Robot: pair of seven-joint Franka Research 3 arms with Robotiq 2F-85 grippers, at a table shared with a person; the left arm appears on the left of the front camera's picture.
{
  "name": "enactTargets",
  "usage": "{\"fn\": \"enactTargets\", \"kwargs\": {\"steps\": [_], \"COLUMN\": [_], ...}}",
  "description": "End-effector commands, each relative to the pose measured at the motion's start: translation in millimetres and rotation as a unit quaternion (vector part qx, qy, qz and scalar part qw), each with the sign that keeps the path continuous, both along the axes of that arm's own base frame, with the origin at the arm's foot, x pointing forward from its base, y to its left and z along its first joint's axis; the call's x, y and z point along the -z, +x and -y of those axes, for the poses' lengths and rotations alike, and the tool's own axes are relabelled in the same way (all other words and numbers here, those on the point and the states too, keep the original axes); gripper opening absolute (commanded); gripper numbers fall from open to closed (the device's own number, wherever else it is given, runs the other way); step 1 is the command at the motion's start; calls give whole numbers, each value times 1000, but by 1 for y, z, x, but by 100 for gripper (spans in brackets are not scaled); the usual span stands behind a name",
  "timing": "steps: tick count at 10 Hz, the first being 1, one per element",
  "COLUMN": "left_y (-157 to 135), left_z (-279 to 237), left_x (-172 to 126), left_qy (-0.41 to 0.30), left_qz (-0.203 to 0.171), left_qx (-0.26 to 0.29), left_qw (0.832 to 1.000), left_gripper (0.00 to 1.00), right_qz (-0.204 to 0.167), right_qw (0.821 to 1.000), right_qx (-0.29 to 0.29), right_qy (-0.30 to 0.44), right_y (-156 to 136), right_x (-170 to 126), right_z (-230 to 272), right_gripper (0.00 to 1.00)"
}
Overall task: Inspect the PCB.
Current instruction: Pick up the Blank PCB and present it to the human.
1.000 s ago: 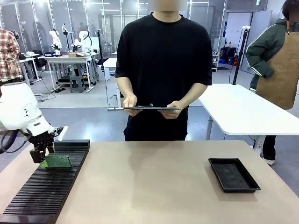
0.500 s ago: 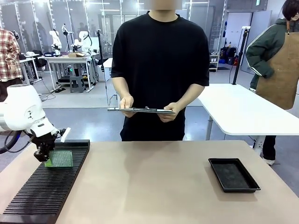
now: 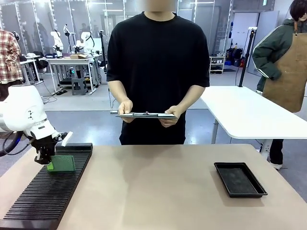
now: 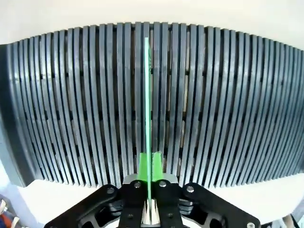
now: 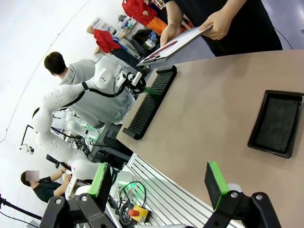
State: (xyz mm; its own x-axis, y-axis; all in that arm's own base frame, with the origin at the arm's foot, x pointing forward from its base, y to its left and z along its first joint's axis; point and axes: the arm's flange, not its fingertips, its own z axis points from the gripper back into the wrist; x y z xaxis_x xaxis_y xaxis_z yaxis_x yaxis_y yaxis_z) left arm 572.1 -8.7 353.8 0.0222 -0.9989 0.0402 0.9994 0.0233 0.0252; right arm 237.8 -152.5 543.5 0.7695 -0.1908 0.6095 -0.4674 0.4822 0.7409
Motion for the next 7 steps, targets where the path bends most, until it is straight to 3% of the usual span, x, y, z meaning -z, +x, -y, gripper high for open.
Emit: {"fn": "enactTargets", "kwargs": {"steps": [1,3,5,6,7], "left_y": [0,-9,-29,-32,-31], "left_z": [-2,1,-2,-1,1], "left_x": [-18,-46,-83,-92,-92], "left_qy": [-11,-24,-103,-164,-214], "left_qz": [-4,-3,8,-11,-54], "left_qx": [-2,-53,-71,-93,-108], "left_qw": [1000,998,992,982,969], "left_gripper": [0,0,0,0,0], "right_qz": [11,11,11,11,11], "right_qw": [1000,1000,1000,1000,1000], "right_qx": [-2,-2,-2,-2,-2], "right_qy": [0,0,0,0,0], "right_y": [2,2,2,2,2], "right_x": [-1,-1,-1,-1,-1], "right_z": [0,0,0,0,0], "right_gripper": [100,100,100,100,100]}}
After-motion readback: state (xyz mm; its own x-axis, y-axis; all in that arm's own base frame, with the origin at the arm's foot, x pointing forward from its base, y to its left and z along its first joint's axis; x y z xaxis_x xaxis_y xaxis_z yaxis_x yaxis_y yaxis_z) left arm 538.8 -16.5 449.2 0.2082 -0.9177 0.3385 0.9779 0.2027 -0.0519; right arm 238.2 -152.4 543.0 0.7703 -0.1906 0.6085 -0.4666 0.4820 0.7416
